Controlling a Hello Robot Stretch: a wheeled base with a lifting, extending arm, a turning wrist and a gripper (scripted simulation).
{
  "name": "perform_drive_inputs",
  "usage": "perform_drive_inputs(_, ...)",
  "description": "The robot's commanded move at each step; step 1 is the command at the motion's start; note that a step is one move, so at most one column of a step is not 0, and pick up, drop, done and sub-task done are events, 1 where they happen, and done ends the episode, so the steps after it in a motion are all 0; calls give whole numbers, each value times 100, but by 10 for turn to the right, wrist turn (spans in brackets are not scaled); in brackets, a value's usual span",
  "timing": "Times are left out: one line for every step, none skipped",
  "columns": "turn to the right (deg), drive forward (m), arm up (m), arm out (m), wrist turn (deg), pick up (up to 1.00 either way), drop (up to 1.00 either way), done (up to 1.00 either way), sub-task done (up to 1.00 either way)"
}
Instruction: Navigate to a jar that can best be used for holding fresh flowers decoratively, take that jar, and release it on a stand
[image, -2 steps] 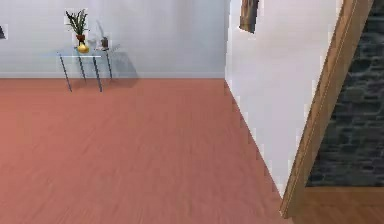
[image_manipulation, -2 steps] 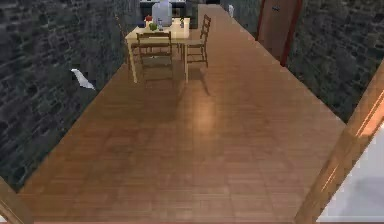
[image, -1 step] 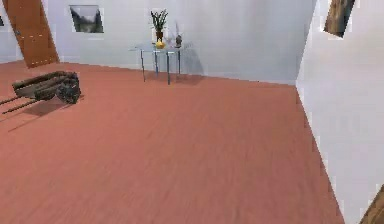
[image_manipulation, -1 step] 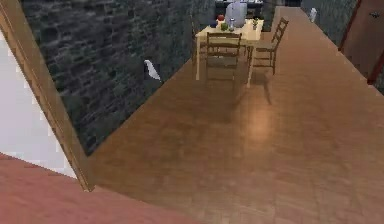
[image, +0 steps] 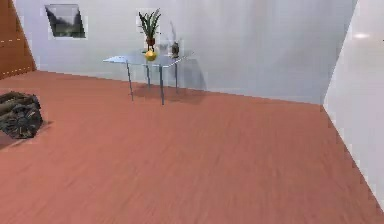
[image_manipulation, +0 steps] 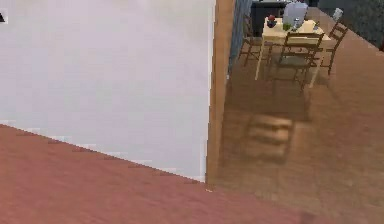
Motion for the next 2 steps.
perform_drive_inputs(0, 100, 0, 0, 0, 0, 0, 0, 0)
perform_drive_inputs(0, 100, 0, 0, 0, 0, 0, 0, 0)
